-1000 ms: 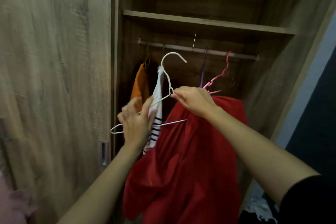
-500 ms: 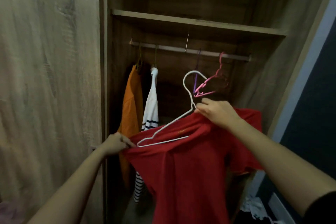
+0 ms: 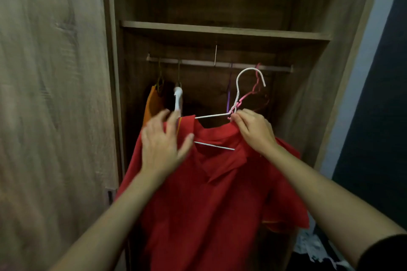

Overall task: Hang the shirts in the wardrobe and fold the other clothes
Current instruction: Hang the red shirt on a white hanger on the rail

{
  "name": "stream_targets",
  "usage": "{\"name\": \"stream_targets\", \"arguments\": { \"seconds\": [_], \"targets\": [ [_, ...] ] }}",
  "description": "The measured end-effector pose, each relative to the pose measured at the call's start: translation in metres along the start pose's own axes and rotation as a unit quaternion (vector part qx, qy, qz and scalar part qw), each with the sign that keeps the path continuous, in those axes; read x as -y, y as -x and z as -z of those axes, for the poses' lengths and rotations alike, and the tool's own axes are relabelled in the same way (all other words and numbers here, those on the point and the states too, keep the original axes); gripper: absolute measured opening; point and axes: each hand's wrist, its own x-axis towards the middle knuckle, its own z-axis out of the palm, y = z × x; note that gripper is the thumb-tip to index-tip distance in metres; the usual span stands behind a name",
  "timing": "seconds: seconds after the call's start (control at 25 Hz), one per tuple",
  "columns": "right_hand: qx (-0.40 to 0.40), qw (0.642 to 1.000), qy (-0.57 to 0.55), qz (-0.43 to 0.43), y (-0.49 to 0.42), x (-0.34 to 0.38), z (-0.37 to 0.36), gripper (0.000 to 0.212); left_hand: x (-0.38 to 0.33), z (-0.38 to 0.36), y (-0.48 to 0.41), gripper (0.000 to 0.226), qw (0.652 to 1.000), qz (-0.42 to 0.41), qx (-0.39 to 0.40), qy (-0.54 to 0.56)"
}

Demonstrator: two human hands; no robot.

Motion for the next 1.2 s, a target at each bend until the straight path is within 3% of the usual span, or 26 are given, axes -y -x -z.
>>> {"name": "stream_targets", "arguments": {
  "seconds": [0.08, 0.16, 0.32, 0.48, 0.6, 0.68, 0.8, 0.92, 1.04, 1.2],
  "targets": [
    [0.002, 1.000, -0.017, 0.010, -0.002, -0.001, 0.000, 0.041, 0.021, 0.007, -0.021, 0.059, 0.998, 0.006, 0.065, -0.025],
    [0.015, 0.999, -0.019, 0.038, -0.002, 0.003, -0.002, 0.042, 0.027, 0.007, -0.029, 0.056, 0.991, -0.035, 0.126, 0.029],
    [0.040, 0.998, -0.030, 0.050, -0.008, 0.018, 0.008, 0.030, 0.039, 0.006, -0.032, 0.047, 0.992, -0.047, 0.082, 0.088],
    [0.106, 0.993, -0.014, -0.056, -0.007, -0.030, 0.023, 0.041, 0.081, 0.016, -0.040, 0.042, 0.984, 0.015, 0.051, 0.172],
    [0.131, 0.988, -0.075, -0.003, 0.009, -0.049, 0.023, 0.026, 0.104, 0.020, -0.034, 0.025, 0.980, 0.037, 0.083, 0.175],
    [0.082, 0.987, -0.131, -0.049, 0.014, -0.043, 0.014, 0.022, 0.112, 0.019, -0.029, 0.009, 0.977, 0.042, 0.105, 0.183],
    [-0.035, 0.971, -0.147, -0.182, 0.022, -0.044, 0.001, 0.025, 0.113, 0.022, -0.032, 0.017, 0.975, 0.042, 0.109, 0.189],
    [0.067, 0.990, -0.089, -0.082, 0.032, -0.051, 0.000, 0.026, 0.117, 0.026, -0.033, 0.012, 0.969, 0.048, 0.127, 0.205],
    [0.163, 0.985, -0.051, 0.010, 0.026, -0.036, -0.006, 0.041, 0.113, 0.022, -0.034, 0.033, 0.963, 0.041, 0.156, 0.216],
    [0.120, 0.986, -0.109, 0.038, 0.016, -0.020, -0.014, 0.023, 0.093, 0.018, -0.034, 0.035, 0.939, 0.028, 0.182, 0.290]
  ]
}}
